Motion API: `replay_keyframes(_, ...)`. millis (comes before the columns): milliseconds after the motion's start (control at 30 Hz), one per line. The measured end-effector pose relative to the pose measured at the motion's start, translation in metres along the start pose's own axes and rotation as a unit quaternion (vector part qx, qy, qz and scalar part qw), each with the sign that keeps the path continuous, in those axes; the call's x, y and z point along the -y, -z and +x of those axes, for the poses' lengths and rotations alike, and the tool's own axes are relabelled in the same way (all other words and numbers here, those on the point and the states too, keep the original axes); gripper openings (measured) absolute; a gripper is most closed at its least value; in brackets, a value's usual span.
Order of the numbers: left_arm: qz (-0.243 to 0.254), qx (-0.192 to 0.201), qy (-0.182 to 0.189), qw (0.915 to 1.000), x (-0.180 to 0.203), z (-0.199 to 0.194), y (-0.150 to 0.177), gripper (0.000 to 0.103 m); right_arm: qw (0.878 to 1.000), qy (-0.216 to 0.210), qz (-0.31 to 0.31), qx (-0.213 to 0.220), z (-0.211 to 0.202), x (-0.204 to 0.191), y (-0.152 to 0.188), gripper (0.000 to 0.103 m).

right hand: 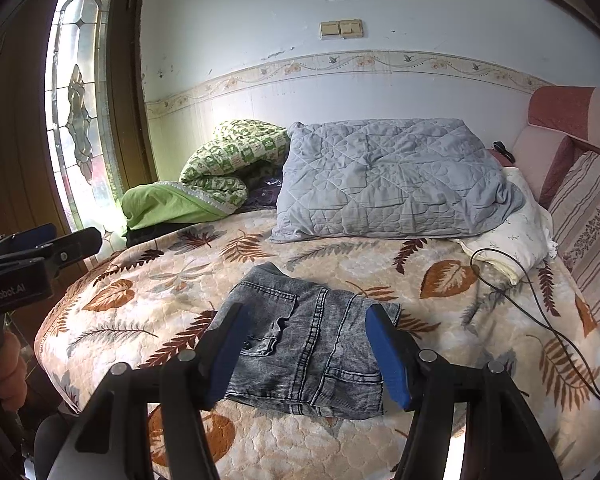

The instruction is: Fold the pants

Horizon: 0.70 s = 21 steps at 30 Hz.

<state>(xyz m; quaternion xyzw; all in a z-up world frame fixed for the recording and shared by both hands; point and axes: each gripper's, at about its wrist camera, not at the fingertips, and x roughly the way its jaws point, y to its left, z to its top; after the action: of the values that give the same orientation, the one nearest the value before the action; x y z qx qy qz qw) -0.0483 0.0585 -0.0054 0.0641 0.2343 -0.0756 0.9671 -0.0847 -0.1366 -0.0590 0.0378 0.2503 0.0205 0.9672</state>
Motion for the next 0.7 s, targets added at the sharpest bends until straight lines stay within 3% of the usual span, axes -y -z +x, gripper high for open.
replay_keyframes(700,0.016,0.025,0.014,0.9995,0.0037,-0.0095,-0.0039,0.097,1.000,0.000,-0.010,-0.003,0.0068,-0.0064,-0.0013,0.065)
